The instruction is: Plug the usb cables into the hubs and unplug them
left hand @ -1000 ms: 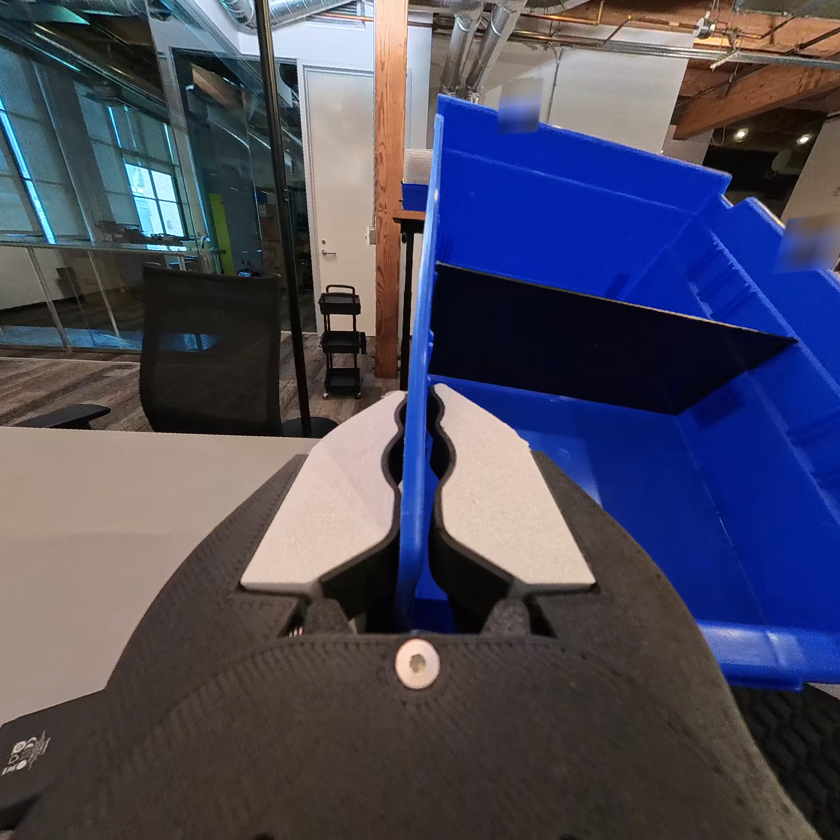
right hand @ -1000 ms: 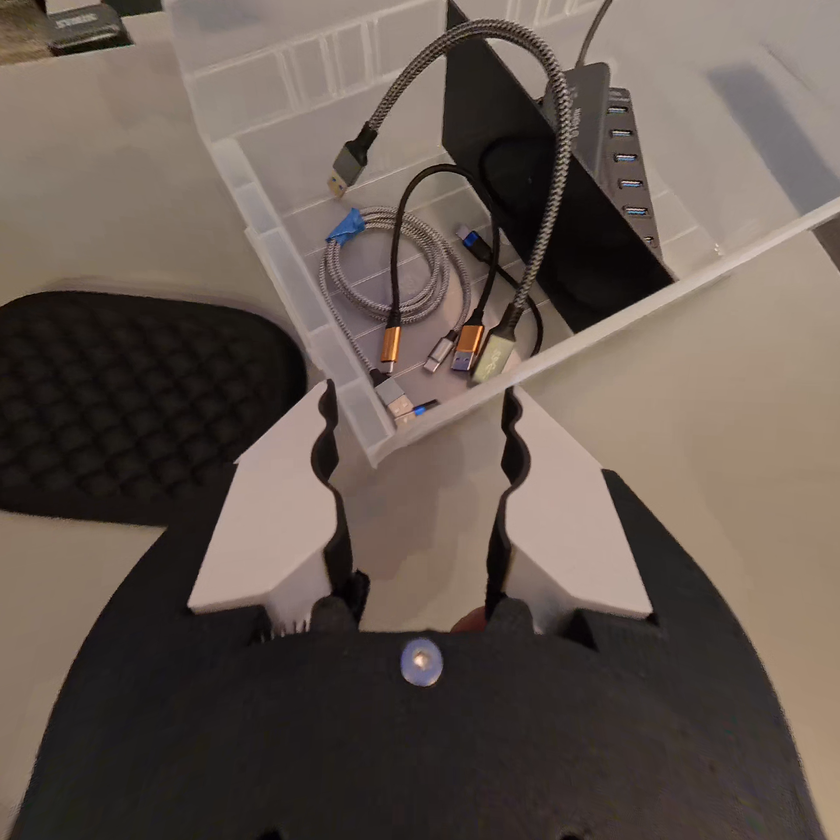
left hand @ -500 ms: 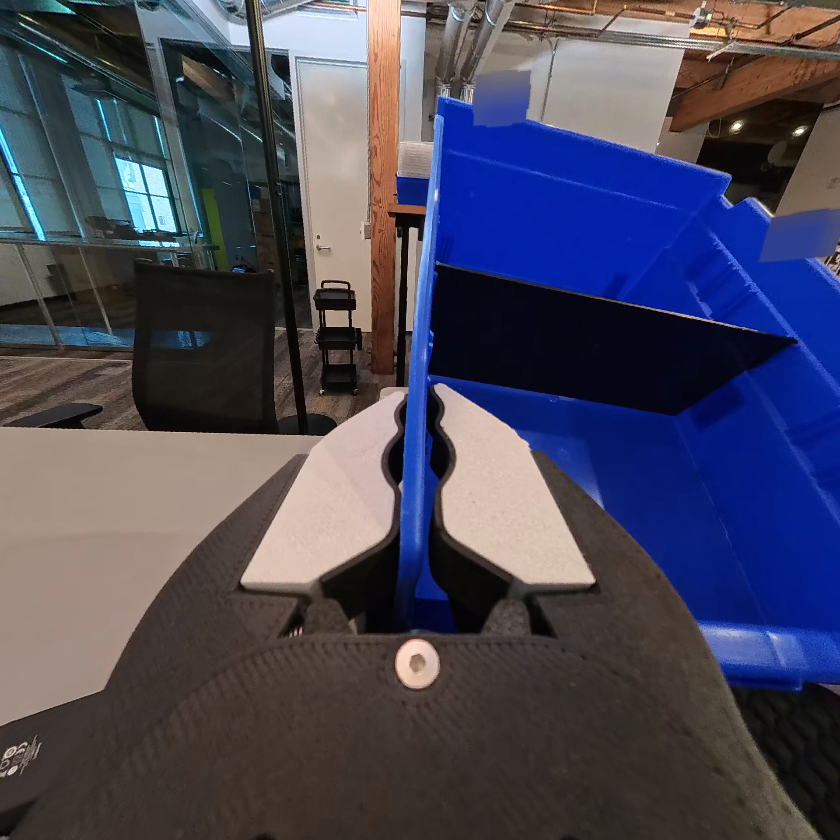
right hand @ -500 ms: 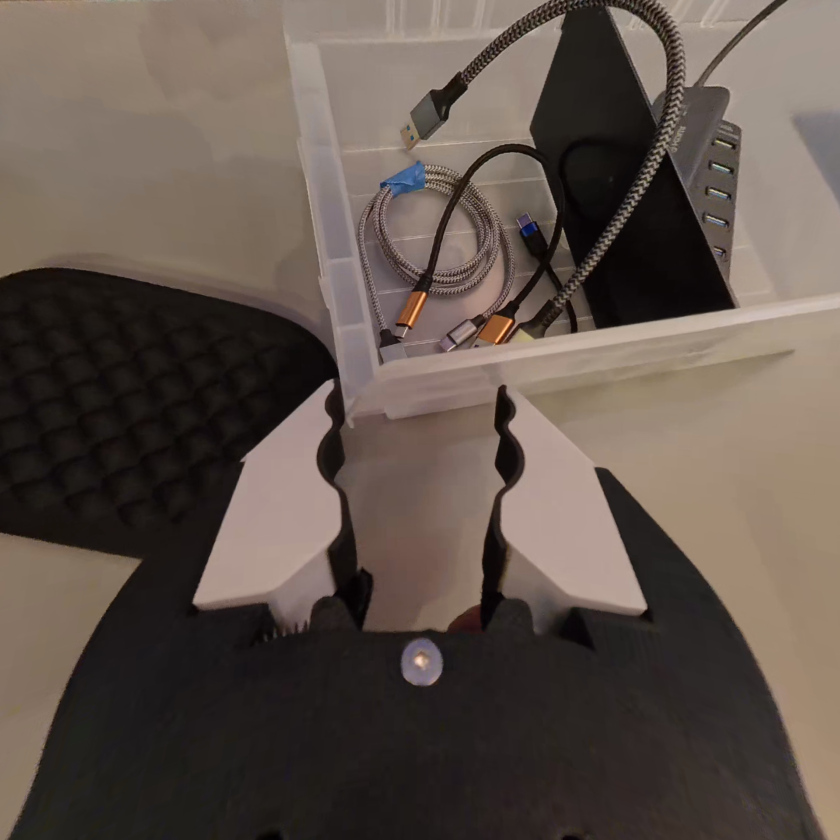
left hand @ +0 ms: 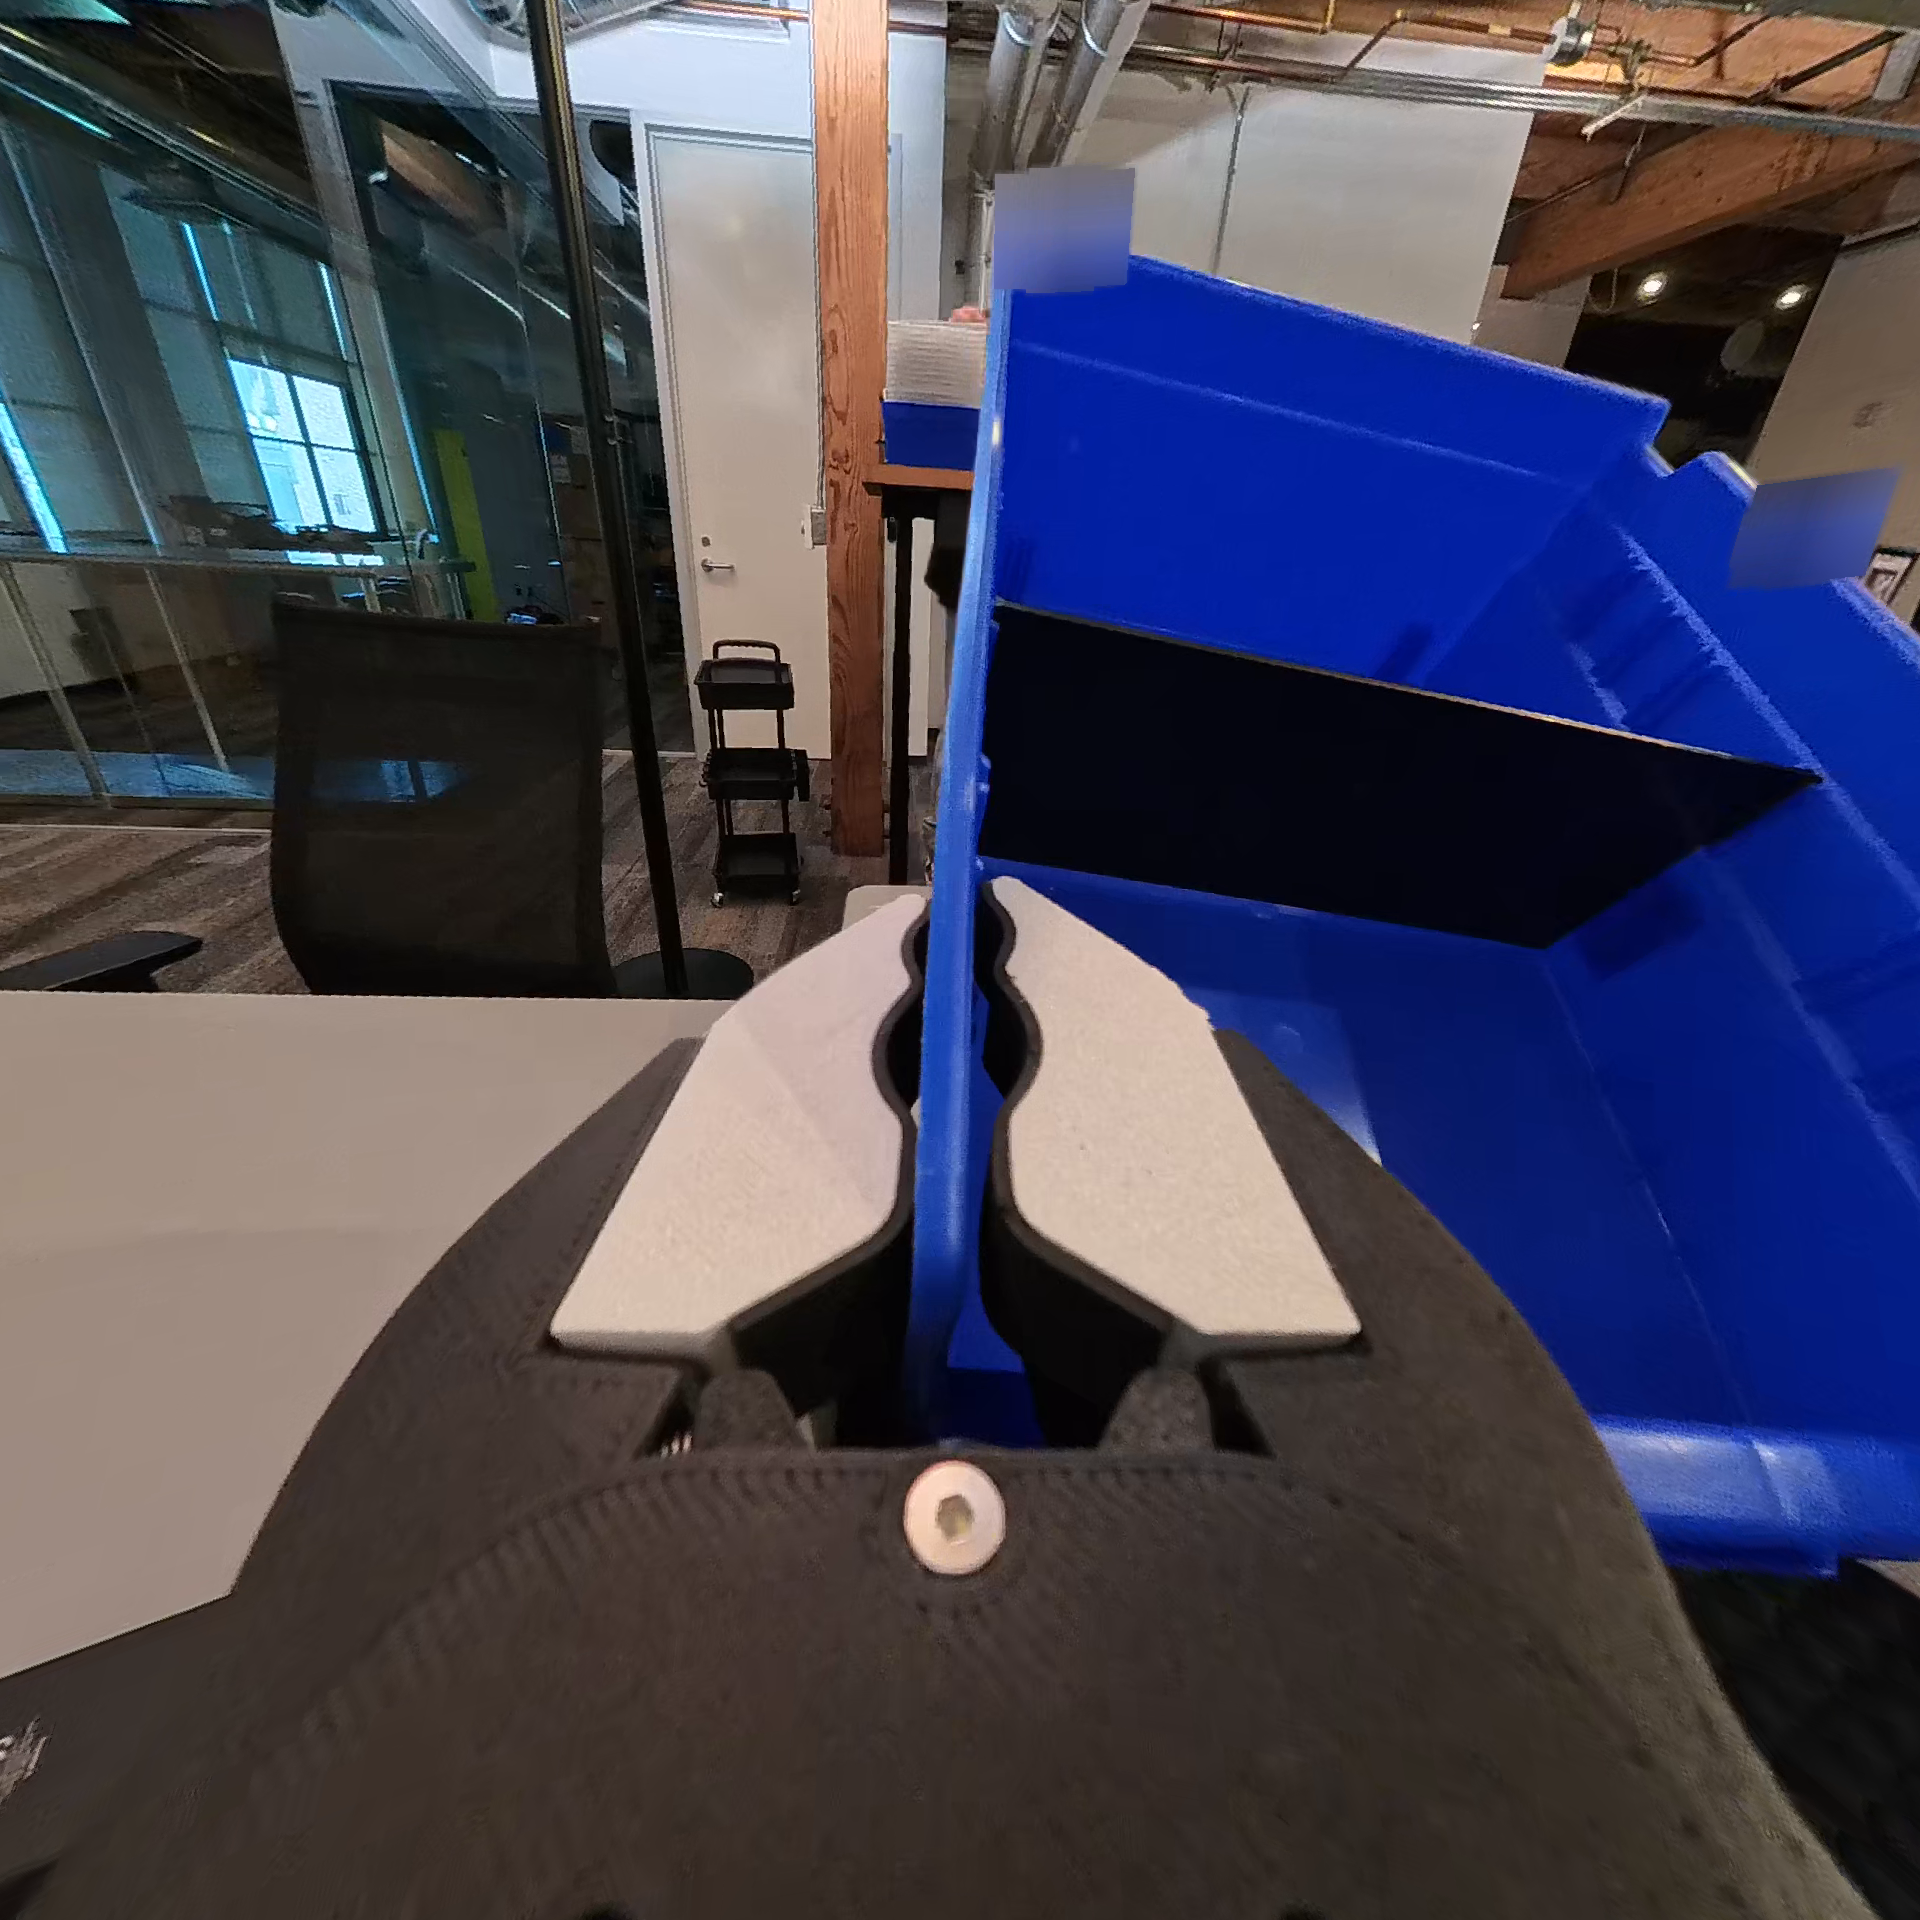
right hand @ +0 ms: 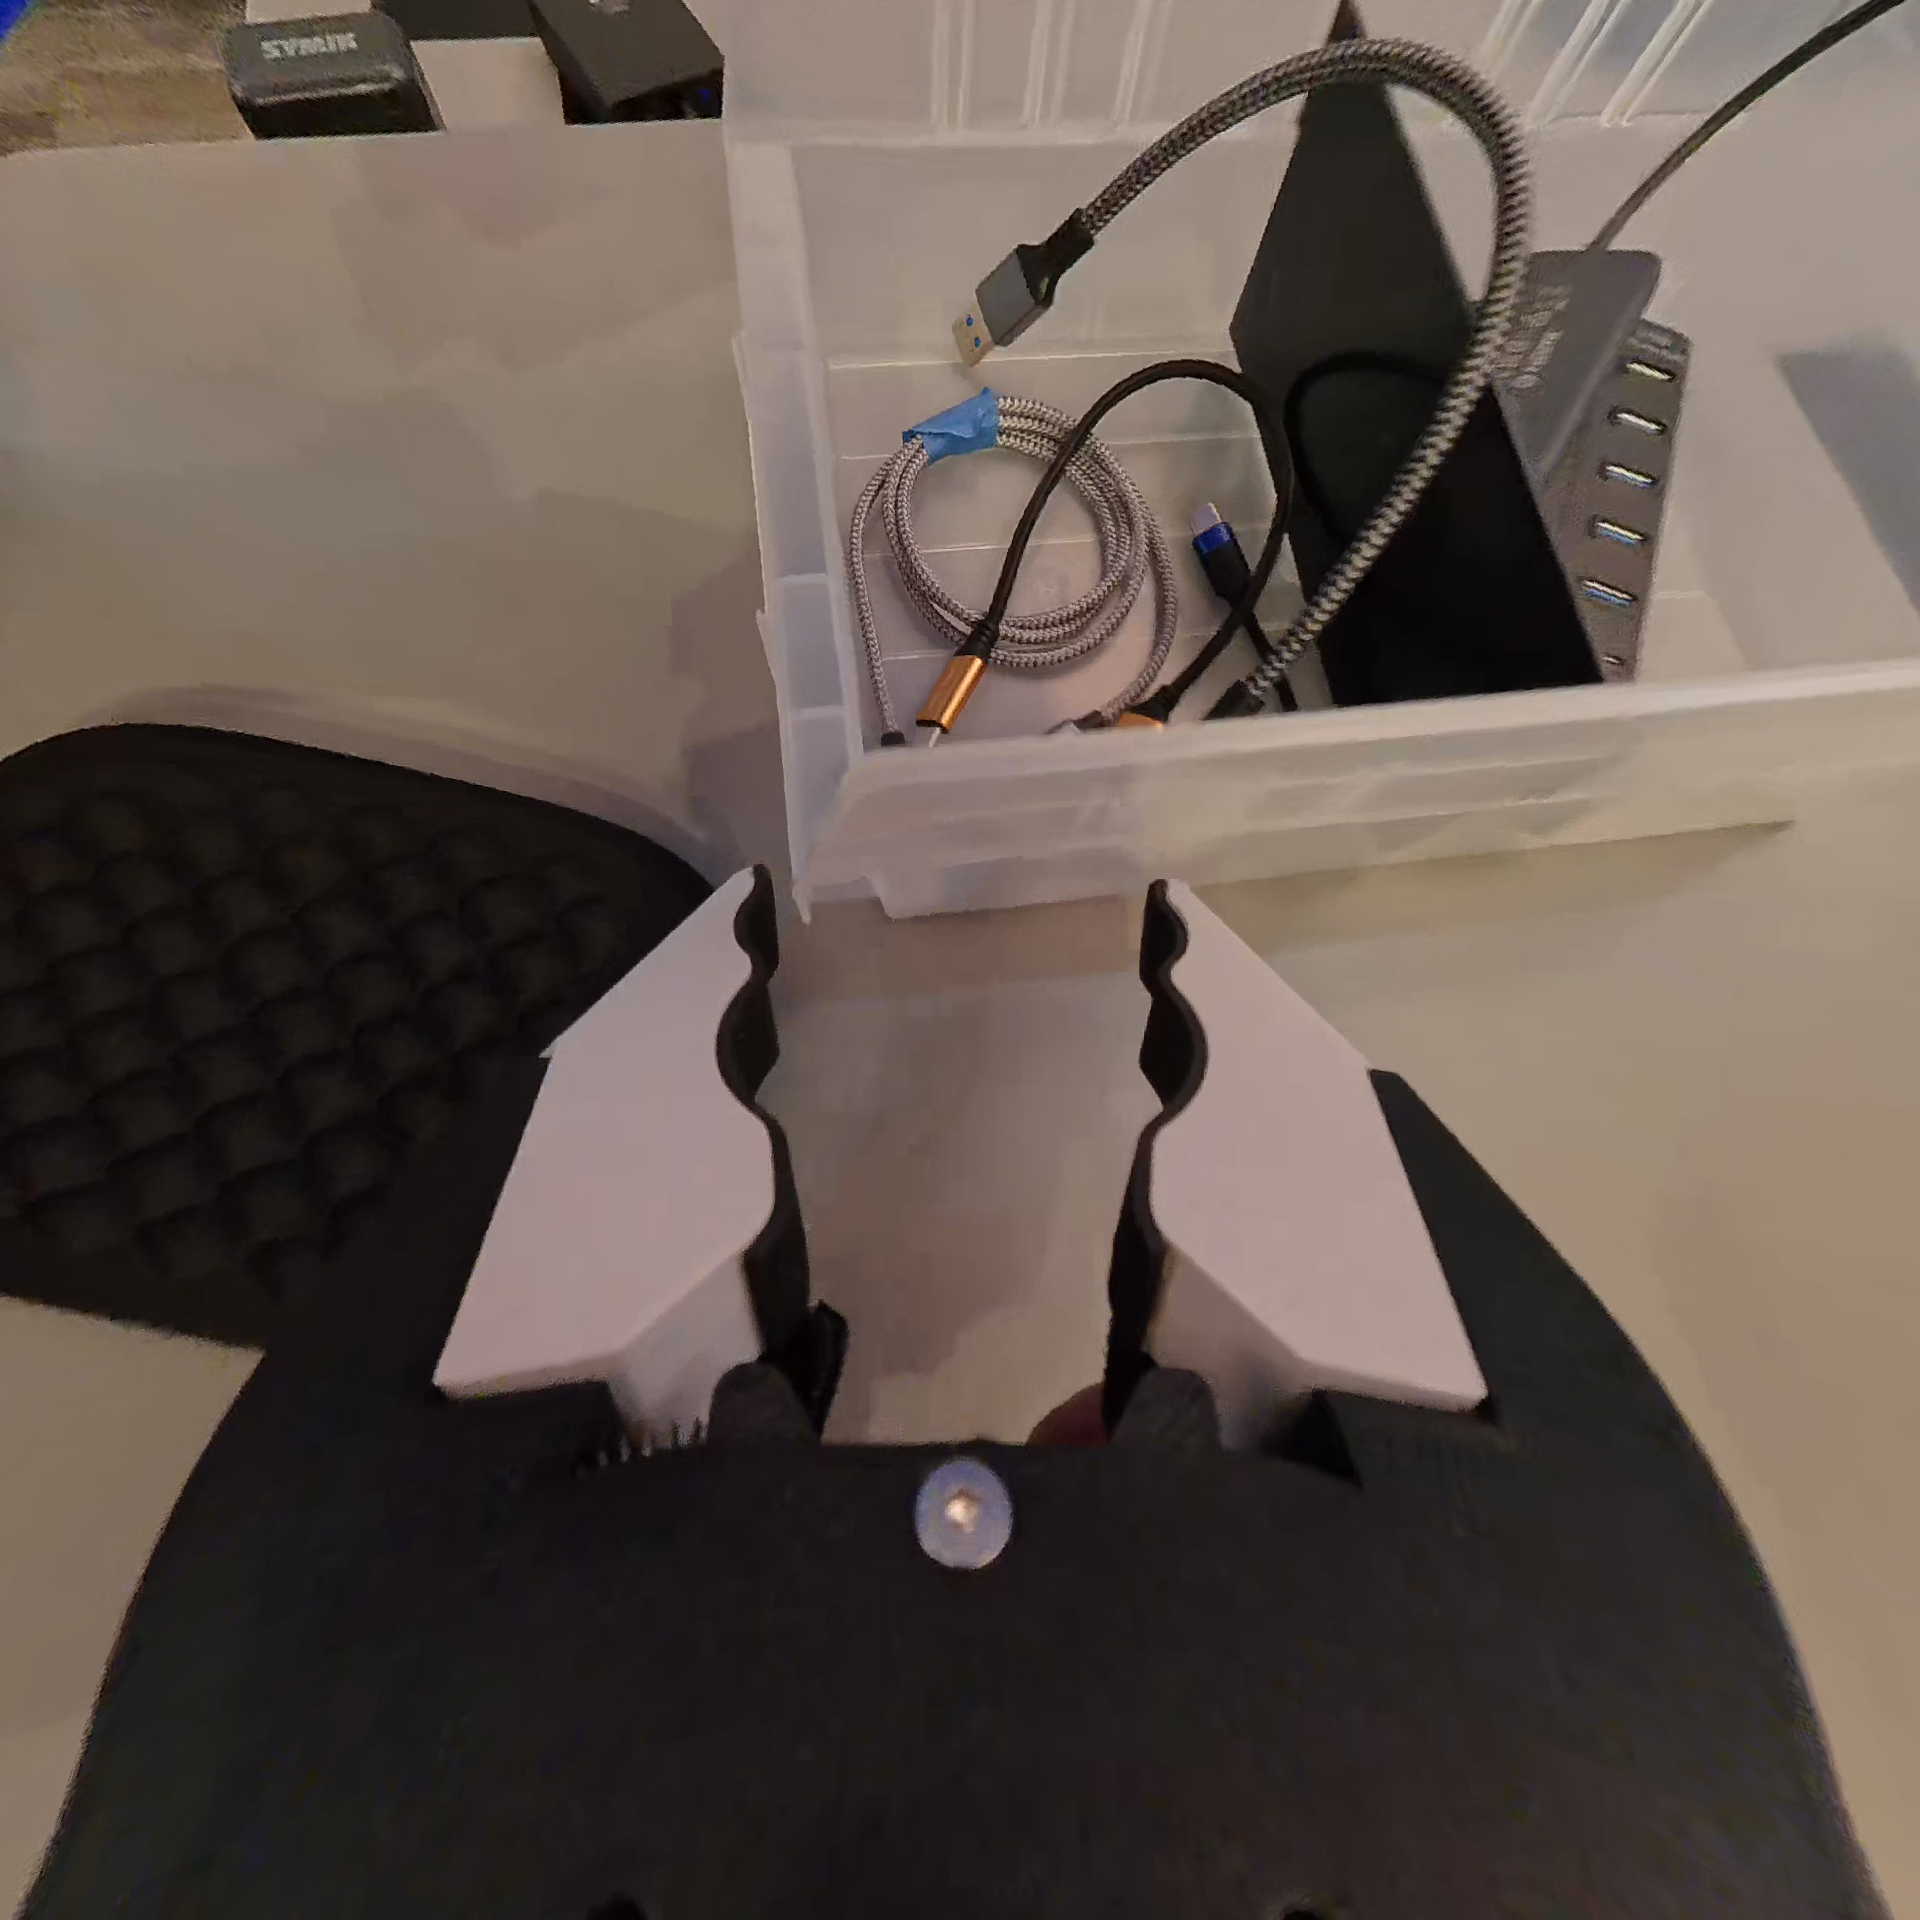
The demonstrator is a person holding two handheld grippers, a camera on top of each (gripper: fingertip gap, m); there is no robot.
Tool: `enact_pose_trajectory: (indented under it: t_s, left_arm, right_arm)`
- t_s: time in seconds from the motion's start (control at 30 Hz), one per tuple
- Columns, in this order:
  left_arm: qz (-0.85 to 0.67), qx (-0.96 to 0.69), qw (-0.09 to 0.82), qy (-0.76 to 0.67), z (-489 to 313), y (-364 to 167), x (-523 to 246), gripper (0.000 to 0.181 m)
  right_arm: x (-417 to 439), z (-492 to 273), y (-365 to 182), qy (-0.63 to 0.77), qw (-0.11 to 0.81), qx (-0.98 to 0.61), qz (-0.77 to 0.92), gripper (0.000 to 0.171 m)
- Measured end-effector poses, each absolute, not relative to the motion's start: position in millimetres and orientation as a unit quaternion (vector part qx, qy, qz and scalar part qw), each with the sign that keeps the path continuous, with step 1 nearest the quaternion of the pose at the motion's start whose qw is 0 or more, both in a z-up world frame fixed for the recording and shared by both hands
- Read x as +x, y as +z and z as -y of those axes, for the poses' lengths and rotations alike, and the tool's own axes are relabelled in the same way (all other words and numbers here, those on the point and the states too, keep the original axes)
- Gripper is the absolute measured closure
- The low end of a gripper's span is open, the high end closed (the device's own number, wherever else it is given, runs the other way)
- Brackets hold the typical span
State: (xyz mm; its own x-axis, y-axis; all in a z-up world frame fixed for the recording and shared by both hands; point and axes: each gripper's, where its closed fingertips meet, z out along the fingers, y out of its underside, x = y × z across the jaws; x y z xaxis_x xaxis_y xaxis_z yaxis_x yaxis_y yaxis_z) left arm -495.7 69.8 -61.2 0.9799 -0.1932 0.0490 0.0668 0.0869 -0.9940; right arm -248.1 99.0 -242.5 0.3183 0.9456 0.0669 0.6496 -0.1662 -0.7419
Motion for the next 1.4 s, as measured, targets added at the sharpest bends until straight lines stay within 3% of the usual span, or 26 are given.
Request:
enact_pose_trajectory:
  t_s: [0.3, 0.43, 0.67, 0.93, 1.17, 1.4]
  left_arm:
    - [-0.107, -0.677, 0.720, -0.108, -81.5, -50.5, -417.7, 0.175]
    - [-0.153, -0.687, 0.697, -0.136, -99.9, -43.4, -349.0, 0.176]
    - [-0.268, -0.687, 0.656, -0.160, -134.1, -25.0, -189.8, 0.177]
    - [-0.337, -0.679, 0.607, -0.237, -167.4, -48.8, 13.1, 0.175]
    - [-0.361, -0.693, 0.555, -0.287, -167.8, -98.0, 155.6, 0.176]
    - [-0.346, -0.725, 0.508, -0.311, -165.4, -156.5, 236.9, 0.175]
  right_arm:
    - [-127.6, -83.8, -181.6, 0.221, 0.392, -0.741, 0.499, 0.095]
    - [-60.8, -62.0, -148.7, 0.229, 0.406, -0.741, 0.483, 0.093]
    - [44.3, -25.1, -83.3, 0.253, 0.529, -0.725, 0.361, 0.087]
    - [123.3, 15.4, -96.0, 0.252, 0.575, -0.736, 0.254, 0.060]
    - [207.7, 6.7, -128.5, 0.195, 0.585, -0.773, 0.150, 0.063]
    - [291.0, -3.8, -167.8, 0.132, 0.582, -0.800, 0.058, 0.069]
